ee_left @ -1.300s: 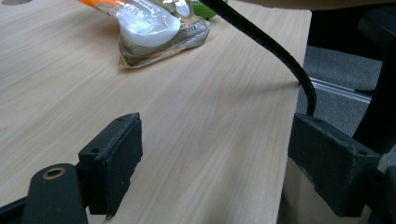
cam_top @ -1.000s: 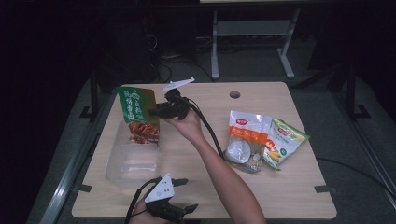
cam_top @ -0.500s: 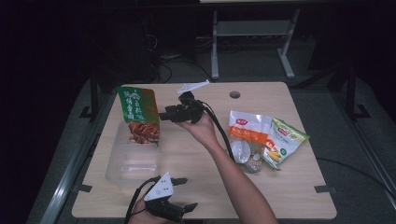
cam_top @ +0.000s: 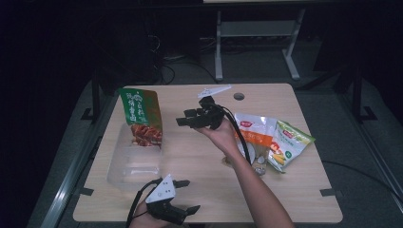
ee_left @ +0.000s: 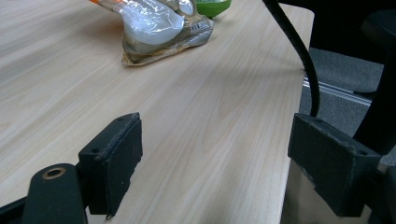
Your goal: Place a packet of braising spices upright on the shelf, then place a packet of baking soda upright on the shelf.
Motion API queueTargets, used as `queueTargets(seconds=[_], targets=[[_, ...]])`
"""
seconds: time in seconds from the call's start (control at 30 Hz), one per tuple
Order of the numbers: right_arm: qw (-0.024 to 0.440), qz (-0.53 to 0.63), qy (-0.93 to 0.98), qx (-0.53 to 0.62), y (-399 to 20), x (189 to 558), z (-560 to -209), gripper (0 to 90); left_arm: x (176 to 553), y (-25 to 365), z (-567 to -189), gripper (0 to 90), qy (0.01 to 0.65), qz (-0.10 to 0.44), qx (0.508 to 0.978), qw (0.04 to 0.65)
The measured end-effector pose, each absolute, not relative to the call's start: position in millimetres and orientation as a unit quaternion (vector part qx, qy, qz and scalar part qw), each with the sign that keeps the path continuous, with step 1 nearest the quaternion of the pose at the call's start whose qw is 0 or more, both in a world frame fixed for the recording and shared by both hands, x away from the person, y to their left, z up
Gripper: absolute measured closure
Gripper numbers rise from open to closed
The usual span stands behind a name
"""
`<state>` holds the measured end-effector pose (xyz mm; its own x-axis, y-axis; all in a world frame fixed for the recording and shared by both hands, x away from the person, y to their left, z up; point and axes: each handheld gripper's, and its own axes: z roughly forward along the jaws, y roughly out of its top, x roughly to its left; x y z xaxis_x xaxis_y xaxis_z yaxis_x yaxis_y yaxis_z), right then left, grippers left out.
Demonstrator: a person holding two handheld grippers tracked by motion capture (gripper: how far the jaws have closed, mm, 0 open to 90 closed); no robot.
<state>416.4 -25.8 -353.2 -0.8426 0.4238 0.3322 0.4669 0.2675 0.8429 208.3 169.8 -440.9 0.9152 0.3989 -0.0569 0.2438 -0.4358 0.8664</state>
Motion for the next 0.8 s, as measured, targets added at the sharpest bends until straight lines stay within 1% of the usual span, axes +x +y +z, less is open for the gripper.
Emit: queueTargets(seconds=[0.23,0.47,0.8], targets=[[0.01,-0.529,-0.798,-0.289,-49,408,-356,38.7,209,170,-442,17.4,0.193,0.074,0.842,0.498],[0.0,-0.518,-0.805,-0.29,-68,397,-357,37.9,209,170,-441,17.4,0.188,0.077,0.846,0.492],[-0.016,-0.507,-0.809,-0.298,-104,373,-357,36.3,208,168,-442,17.4,0.186,0.077,0.845,0.495]])
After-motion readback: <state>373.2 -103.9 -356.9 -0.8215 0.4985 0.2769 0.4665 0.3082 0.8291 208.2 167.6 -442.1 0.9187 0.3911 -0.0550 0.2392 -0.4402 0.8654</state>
